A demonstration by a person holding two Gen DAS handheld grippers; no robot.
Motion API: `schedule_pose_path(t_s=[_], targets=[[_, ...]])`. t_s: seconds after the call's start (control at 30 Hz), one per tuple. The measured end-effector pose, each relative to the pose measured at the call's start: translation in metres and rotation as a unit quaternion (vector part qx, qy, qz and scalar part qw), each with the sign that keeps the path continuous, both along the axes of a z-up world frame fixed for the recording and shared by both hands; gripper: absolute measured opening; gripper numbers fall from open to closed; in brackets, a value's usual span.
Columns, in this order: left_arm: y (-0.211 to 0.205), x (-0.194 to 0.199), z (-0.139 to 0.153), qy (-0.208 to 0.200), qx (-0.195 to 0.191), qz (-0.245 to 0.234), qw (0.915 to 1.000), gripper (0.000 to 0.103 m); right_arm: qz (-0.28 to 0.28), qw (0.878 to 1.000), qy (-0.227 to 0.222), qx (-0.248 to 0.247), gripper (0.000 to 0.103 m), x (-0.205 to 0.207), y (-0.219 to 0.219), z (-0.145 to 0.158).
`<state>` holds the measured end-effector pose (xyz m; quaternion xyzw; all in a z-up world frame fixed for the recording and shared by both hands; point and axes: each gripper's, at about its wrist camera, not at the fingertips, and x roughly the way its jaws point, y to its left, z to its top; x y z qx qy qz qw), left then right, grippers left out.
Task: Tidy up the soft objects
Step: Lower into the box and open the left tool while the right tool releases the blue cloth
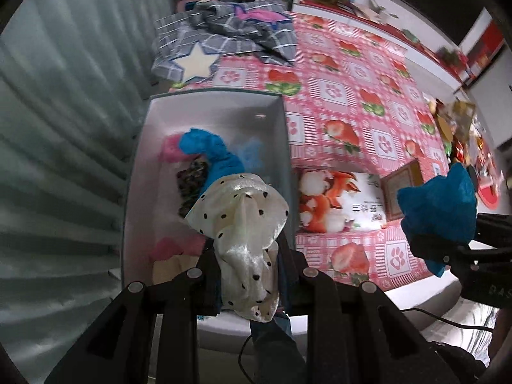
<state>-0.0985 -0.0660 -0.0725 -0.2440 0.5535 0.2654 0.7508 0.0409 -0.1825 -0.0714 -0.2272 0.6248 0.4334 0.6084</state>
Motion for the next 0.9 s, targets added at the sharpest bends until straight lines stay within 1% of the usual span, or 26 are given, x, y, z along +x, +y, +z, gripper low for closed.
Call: schedule_pose_path(t_s=[0.2, 0.47, 0.5, 0.53, 0.57, 0.6, 0.63, 0.67, 0.7, 0.73, 0.77, 0.8, 0.83, 0.9], targets=[[0.013, -0.015, 0.000, 0.001, -0.001, 0.030, 0.9995, 0.028, 0.035, 0.999, -0.004, 0.005, 0.040, -0.014, 0.029, 0.006], [0.025, -0.028, -0.011, 0.017, -0.009, 0.055, 0.9983, 0.028, 0.073, 0.997, 0.001, 0.006, 0.040, -0.029, 0.071, 0.003], [0.027, -0.029, -0.012, 0.020, -0.010, 0.058, 0.9981, 0.029, 0.080, 0.997, 0.002, 0.007, 0.040, -0.031, 0.079, 0.003], [0.028, -0.029, -0.013, 0.022, -0.009, 0.060, 0.9979, 0.033, 0.084, 0.996, 0.001, 0.008, 0.040, -0.033, 0.085, 0.003], [0.029, -0.030, -0.012, 0.020, -0.009, 0.062, 0.9978, 0.034, 0.091, 0.996, 0.000, 0.011, 0.040, -0.035, 0.094, 0.003], [0.030, -0.031, -0.012, 0.017, -0.007, 0.065, 0.9977, 0.041, 0.094, 0.995, -0.001, 0.014, 0.040, -0.036, 0.099, 0.004], [0.032, -0.032, -0.010, 0.015, -0.002, 0.071, 0.9974, 0.052, 0.099, 0.995, -0.001, 0.019, 0.040, -0.037, 0.107, 0.005], [0.032, -0.033, -0.008, 0.013, 0.003, 0.075, 0.9971, 0.059, 0.103, 0.994, -0.003, 0.024, 0.044, -0.038, 0.115, 0.007], [0.034, -0.033, -0.005, 0.011, 0.013, 0.079, 0.9968, 0.070, 0.104, 0.994, -0.006, 0.029, 0.047, -0.038, 0.120, 0.009], [0.034, -0.034, -0.002, 0.008, 0.021, 0.080, 0.9966, 0.071, 0.104, 0.994, -0.005, 0.035, 0.050, -0.038, 0.127, 0.012], [0.035, -0.034, 0.000, 0.006, 0.029, 0.080, 0.9964, 0.071, 0.104, 0.994, -0.002, 0.039, 0.067, -0.037, 0.131, 0.013], [0.035, -0.034, 0.003, 0.009, 0.039, 0.082, 0.9959, 0.072, 0.101, 0.994, 0.001, 0.044, 0.093, -0.035, 0.135, 0.015], [0.036, -0.033, 0.003, 0.014, 0.043, 0.082, 0.9956, 0.072, 0.097, 0.994, 0.001, 0.048, 0.100, -0.033, 0.138, 0.017], [0.039, -0.033, 0.003, 0.013, 0.039, 0.083, 0.9957, 0.072, 0.092, 0.994, -0.004, 0.052, 0.102, -0.031, 0.142, 0.022]])
